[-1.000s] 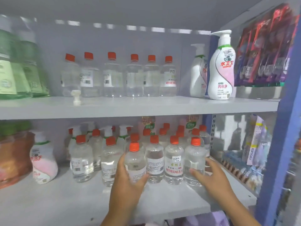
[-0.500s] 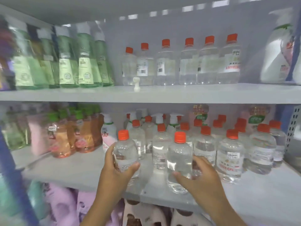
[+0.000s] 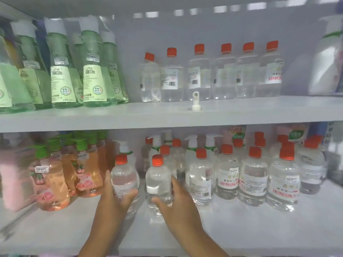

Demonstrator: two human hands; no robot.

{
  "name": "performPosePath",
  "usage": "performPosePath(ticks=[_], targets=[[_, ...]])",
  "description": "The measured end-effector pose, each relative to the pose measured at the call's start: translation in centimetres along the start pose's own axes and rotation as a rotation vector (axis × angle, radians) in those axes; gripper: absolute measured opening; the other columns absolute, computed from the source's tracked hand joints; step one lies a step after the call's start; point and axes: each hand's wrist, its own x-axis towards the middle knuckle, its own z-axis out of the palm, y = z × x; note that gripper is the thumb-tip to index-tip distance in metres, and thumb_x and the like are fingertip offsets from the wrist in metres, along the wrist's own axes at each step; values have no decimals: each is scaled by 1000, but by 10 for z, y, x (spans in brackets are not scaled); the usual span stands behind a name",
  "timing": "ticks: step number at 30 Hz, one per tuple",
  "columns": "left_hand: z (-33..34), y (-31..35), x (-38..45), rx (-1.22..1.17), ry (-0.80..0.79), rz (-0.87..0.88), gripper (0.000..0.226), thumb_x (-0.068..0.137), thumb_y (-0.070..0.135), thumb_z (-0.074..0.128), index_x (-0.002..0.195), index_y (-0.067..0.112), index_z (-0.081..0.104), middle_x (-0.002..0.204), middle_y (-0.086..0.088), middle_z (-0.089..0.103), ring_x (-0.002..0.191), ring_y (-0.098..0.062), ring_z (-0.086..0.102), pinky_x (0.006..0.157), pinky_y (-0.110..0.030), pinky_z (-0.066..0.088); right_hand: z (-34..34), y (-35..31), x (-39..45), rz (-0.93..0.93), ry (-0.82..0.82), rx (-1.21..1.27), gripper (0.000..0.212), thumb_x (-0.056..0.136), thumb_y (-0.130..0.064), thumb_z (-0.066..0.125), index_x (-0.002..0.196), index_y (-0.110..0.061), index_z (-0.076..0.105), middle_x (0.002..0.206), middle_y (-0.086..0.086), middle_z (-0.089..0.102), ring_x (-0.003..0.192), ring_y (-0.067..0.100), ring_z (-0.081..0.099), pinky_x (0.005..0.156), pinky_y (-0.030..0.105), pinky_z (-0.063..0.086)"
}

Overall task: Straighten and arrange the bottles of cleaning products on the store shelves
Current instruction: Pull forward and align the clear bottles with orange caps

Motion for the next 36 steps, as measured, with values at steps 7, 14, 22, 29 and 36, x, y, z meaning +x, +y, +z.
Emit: performPosePath(ticks=[7,14,22,29,36], targets=[[64,73,-58,-190,156,463,34,84,44,60,108,21,69,111,8,62,96,-18,62,91,-23,49,-121,21,-41,-44,422,105,25,93,-22,74,105,-43,67,103,-16,65,91,2,66,67,12,50],[188,191,-120,-353,-326,453,34,92,39,70,116,56,52,126,35,52,115,7,57,95,-15,48,-278,107,-33,115,606,96,18,96,-21,71,108,-32,67,114,-13,65,89,-10,63,72,6,48],[304,260,-136,366,-75,366,93,72,74,73,139,12,55,133,-4,60,123,-27,55,90,-37,55,-353,147,16,34,555,-44,24,92,-34,70,111,-21,67,113,-8,63,101,8,66,88,31,55],[300,240,-160,-91,-115,358,71,77,36,84,139,38,50,127,15,39,108,-2,59,78,-8,47,-343,119,59,72,153,-341,55,91,-50,70,131,-14,60,122,8,67,109,25,64,82,27,52],[197,214,-180,-179,-3,283,65,81,22,84,117,66,52,115,27,53,102,0,61,72,-11,48,-325,127,40,92,77,-281,64,74,-52,86,122,-18,65,118,7,63,113,28,61,84,34,53]])
